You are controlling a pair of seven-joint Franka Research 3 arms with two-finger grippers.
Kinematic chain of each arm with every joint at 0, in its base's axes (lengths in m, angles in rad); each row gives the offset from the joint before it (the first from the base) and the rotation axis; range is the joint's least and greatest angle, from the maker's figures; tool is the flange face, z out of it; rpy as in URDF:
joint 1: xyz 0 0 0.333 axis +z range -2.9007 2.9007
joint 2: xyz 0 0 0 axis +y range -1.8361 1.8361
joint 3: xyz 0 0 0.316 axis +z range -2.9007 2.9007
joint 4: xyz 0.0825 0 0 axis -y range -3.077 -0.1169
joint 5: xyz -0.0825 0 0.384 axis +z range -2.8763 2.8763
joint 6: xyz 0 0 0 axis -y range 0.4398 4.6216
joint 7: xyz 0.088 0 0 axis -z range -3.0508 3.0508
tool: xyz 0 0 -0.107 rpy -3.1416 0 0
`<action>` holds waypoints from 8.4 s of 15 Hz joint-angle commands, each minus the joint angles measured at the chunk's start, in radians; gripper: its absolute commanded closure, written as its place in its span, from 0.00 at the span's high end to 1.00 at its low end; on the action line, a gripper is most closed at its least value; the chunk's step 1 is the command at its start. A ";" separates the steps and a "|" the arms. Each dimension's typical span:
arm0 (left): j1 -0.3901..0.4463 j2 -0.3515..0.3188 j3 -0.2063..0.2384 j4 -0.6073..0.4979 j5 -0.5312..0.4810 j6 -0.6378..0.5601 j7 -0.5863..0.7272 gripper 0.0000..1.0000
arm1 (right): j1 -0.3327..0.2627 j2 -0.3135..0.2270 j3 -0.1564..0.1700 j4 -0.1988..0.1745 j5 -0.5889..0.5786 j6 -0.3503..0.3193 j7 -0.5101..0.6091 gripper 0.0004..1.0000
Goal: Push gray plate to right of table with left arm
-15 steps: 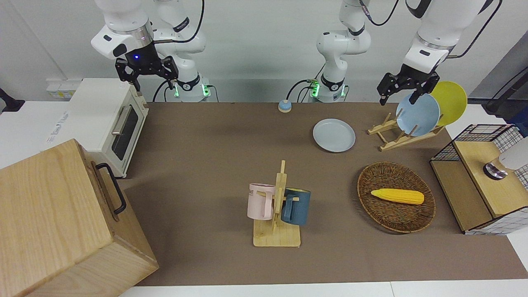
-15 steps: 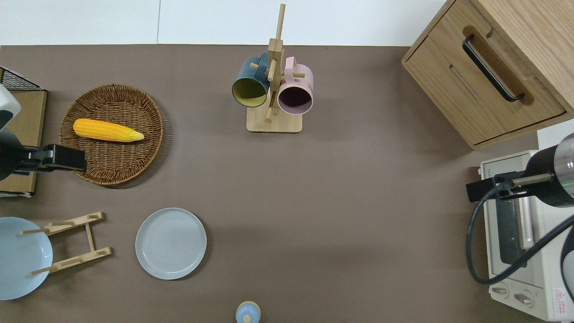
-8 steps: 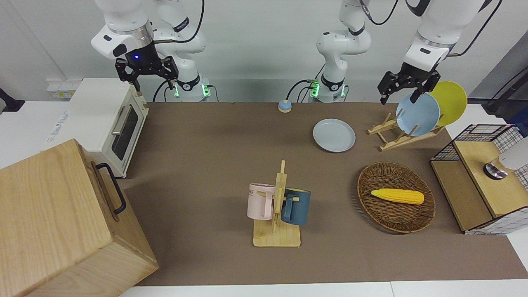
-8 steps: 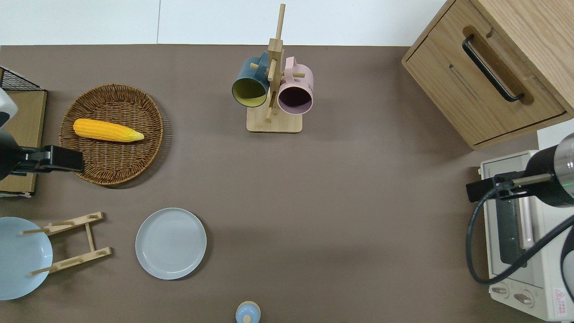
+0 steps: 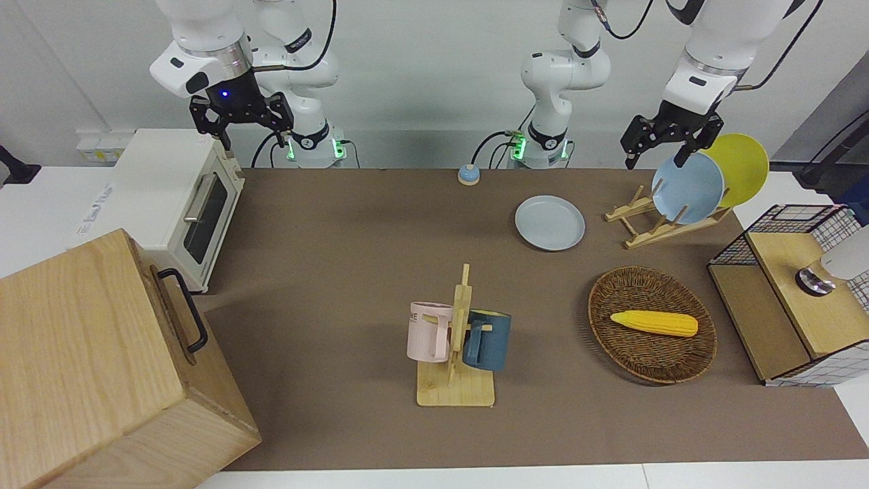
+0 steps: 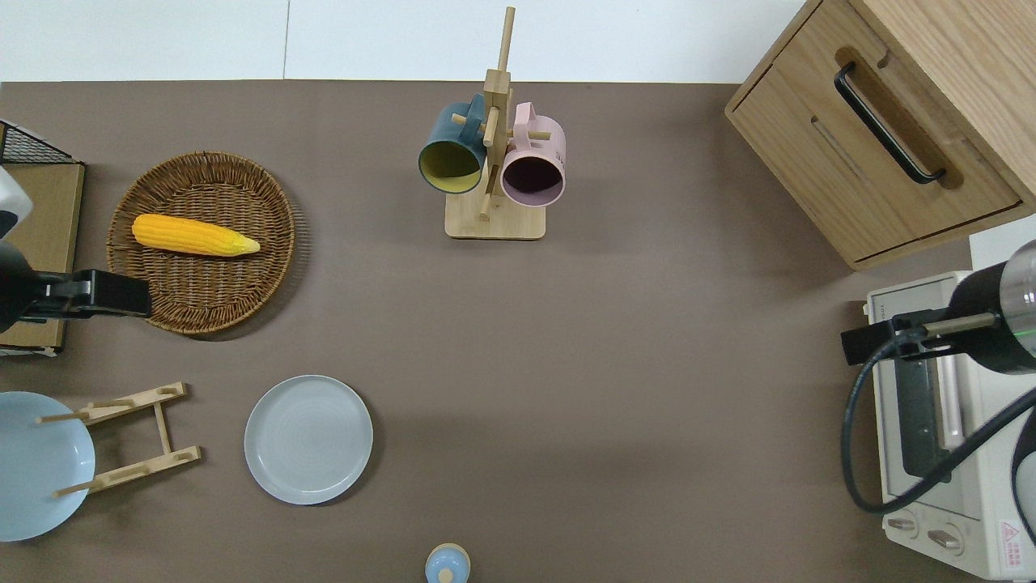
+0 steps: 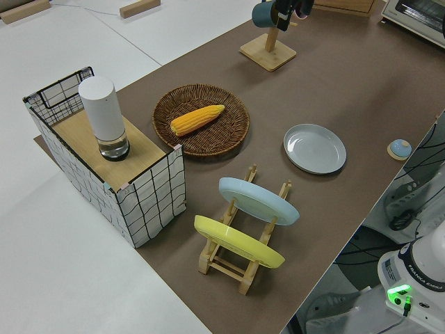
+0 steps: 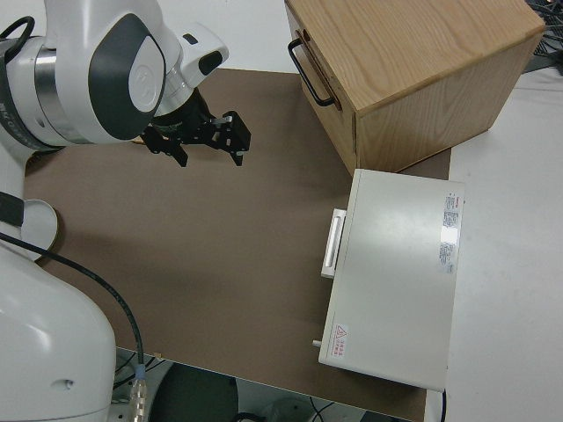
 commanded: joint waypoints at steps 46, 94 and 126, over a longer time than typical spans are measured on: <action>0.113 -0.198 -0.026 -1.082 -0.186 0.797 0.151 0.89 | -0.024 -0.009 0.019 0.000 -0.008 -0.014 -0.008 1.00; 0.079 -0.120 -0.128 -1.098 -0.260 0.834 -0.003 0.00 | -0.024 -0.009 0.019 0.000 -0.008 -0.014 -0.008 1.00; -0.255 0.010 -0.265 -0.975 -0.499 0.915 -0.283 0.00 | -0.024 -0.009 0.019 0.000 -0.008 -0.014 -0.008 1.00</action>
